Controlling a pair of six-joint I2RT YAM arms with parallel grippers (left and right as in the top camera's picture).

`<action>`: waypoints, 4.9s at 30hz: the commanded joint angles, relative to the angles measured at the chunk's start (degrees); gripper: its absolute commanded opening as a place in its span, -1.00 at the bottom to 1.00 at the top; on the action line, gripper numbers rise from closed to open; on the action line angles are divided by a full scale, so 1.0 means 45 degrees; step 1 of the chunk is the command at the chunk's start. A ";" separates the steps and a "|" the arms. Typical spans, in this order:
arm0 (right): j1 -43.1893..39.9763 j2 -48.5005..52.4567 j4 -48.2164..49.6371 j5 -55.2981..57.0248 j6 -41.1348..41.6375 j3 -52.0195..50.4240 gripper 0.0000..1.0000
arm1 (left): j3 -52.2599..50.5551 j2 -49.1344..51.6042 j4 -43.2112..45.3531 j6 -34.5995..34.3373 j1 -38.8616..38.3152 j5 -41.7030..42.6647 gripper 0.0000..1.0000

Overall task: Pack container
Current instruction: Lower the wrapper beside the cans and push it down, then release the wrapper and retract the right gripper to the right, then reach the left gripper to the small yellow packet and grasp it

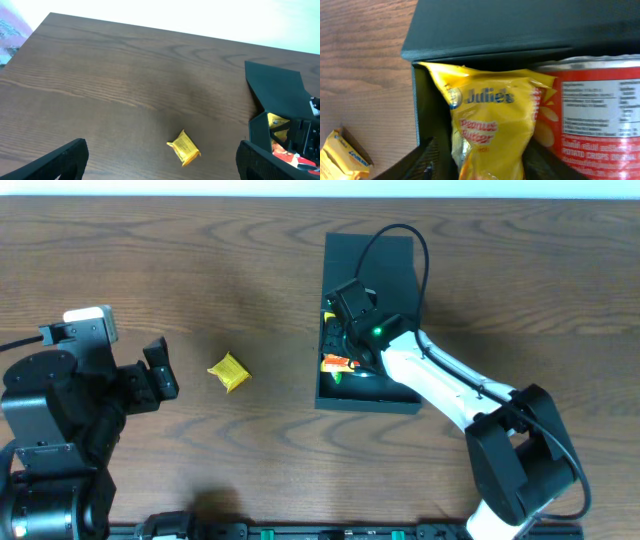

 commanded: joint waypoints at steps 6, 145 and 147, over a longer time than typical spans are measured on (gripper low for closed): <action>-0.0019 -0.1107 0.0097 0.0267 -0.0364 0.0219 0.00 | -0.0083 0.0291 -0.0005 -0.0097 0.0044 -0.0131 0.91; -0.3356 -0.7762 -0.7771 0.3682 -0.1919 0.0350 0.98 | -0.0087 1.3469 -0.0384 -1.1764 -0.2657 0.0665 0.91; -0.3356 -0.7762 -0.7776 0.3682 -0.1919 0.0350 0.98 | -0.0087 1.3532 -0.0287 -1.1769 -0.2681 0.0423 0.91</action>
